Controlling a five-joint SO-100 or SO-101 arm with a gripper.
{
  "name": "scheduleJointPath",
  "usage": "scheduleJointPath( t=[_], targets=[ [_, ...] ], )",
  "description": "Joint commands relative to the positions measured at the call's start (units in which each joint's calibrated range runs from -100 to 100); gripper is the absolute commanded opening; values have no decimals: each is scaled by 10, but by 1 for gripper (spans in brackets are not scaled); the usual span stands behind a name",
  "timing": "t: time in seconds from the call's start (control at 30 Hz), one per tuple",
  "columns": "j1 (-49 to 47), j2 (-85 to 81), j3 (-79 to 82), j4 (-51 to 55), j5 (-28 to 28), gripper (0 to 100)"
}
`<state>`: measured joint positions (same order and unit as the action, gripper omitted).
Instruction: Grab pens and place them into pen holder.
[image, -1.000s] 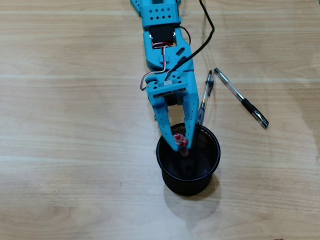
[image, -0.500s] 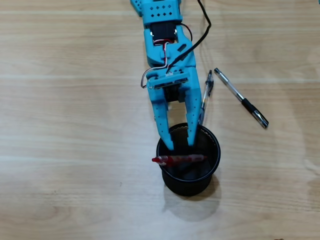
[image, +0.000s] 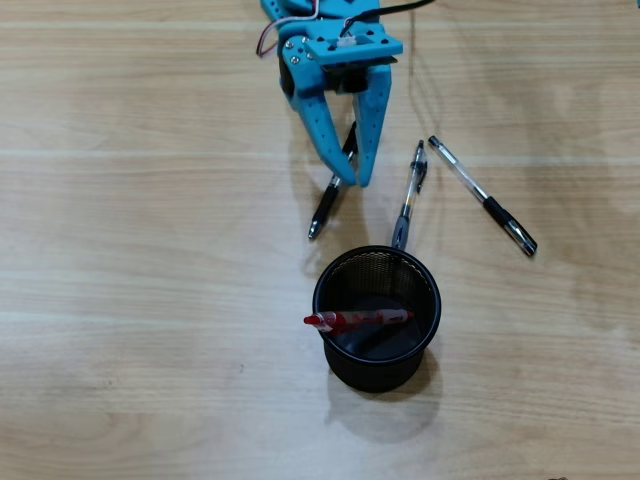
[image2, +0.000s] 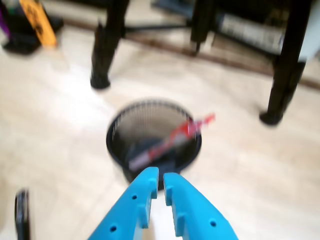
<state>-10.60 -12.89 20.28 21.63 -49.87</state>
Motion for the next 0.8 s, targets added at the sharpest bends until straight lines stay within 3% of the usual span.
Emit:
scheduleJointPath(
  t=[0.0, 0.23, 0.4, 0.63, 0.77],
  targets=[
    [11, -84, -1, 184, 5, 2],
    [12, -148, -1, 439, 1, 2],
    [7, -155, -2, 531, -68, 2],
    [-5, -126, -7, 526, -90, 2],
    [-33, -81, -1, 477, -137, 2]
  ],
)
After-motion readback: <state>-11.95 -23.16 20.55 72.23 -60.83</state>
